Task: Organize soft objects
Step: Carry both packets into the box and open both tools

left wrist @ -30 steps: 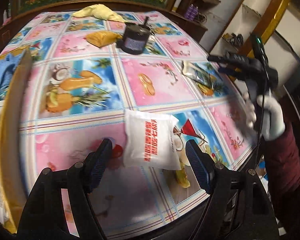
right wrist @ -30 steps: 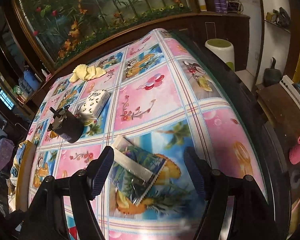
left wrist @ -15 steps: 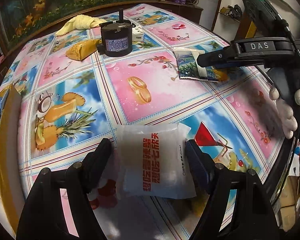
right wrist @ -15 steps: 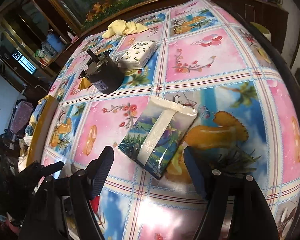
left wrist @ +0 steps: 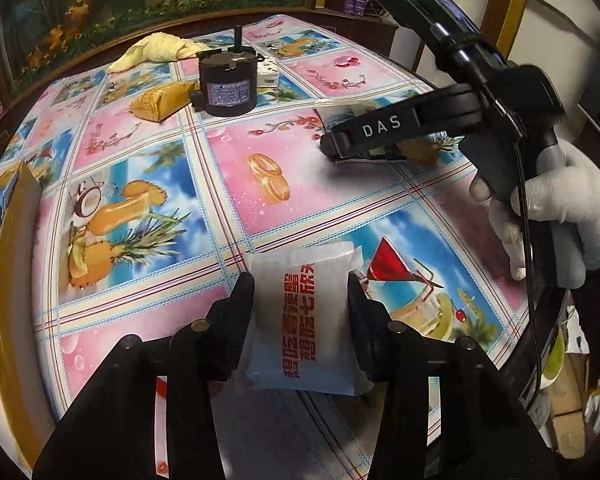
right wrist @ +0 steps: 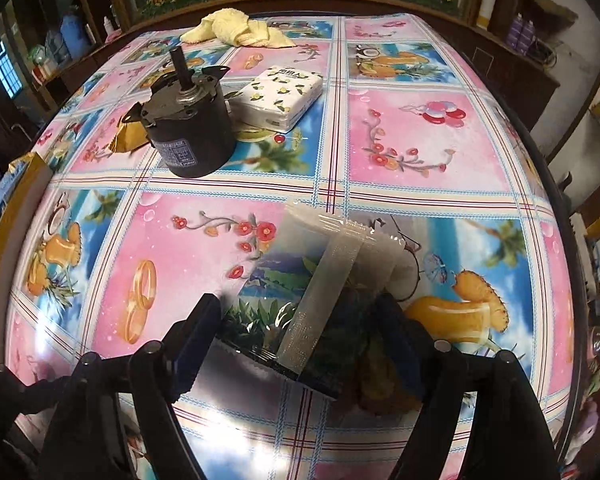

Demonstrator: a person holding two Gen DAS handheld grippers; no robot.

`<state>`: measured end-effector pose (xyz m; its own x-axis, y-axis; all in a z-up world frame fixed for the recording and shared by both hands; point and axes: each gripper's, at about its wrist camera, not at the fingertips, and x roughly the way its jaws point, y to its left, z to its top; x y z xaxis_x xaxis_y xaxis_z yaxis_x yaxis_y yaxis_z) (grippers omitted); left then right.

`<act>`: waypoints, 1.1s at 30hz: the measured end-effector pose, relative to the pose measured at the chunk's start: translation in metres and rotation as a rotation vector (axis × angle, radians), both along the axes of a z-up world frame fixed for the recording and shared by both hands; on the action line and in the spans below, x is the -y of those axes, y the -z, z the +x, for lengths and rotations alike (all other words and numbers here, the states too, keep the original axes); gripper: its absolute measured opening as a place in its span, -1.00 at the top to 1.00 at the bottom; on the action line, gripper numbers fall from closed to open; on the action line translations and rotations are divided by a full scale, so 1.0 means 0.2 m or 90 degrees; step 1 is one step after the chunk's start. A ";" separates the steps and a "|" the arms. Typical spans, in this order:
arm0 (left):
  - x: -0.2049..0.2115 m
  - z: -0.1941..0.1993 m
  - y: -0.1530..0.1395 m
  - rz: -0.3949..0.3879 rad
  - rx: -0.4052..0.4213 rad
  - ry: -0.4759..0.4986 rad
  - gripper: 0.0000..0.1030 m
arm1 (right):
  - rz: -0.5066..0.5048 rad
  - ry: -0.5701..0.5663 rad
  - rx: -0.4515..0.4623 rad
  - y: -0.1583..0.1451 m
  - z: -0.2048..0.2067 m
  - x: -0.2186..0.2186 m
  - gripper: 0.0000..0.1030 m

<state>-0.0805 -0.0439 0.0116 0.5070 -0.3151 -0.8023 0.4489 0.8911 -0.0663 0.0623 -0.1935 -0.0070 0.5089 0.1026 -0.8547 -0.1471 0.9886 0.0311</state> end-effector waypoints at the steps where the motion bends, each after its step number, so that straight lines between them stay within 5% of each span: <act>1: -0.02 -0.01 -0.01 -0.008 0.000 -0.006 0.14 | 0.002 -0.003 0.006 0.00 -0.01 0.00 -0.26; 2: -0.06 -0.01 -0.02 -0.021 -0.001 -0.013 0.14 | 0.013 -0.004 0.014 -0.01 -0.03 0.01 0.07; 4: -0.13 -0.03 -0.05 -0.053 -0.006 -0.030 0.14 | 0.059 -0.005 0.014 -0.04 -0.05 0.06 0.34; 8: -0.28 -0.06 -0.12 -0.095 0.007 -0.068 0.14 | 0.068 -0.003 0.013 -0.04 -0.10 0.07 0.52; 13: -0.47 -0.11 -0.18 -0.130 0.018 -0.122 0.14 | 0.104 0.011 0.006 -0.04 -0.11 0.07 0.43; 17: -0.56 -0.15 -0.21 -0.147 0.031 -0.145 0.14 | 0.129 0.065 -0.021 -0.03 -0.06 0.06 -0.35; 22: -0.60 -0.19 -0.22 -0.155 0.040 -0.149 0.14 | 0.117 0.087 -0.037 -0.03 0.02 -0.05 -0.37; 27: -0.67 -0.19 -0.22 -0.171 0.043 -0.157 0.14 | 0.020 0.094 -0.025 -0.01 0.08 -0.19 -0.40; 29: -0.72 -0.20 -0.22 -0.176 0.046 -0.167 0.14 | -0.014 0.066 -0.004 -0.01 0.08 -0.25 -0.21; 33: -0.88 -0.22 -0.25 -0.193 0.057 -0.202 0.14 | 0.016 0.029 0.007 -0.01 0.01 -0.25 -0.10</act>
<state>-0.1242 0.1311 0.0612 0.6800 -0.3471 -0.6459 0.1728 0.9319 -0.3189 0.0651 -0.1440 -0.0041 0.5235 0.1006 -0.8461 -0.1019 0.9933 0.0551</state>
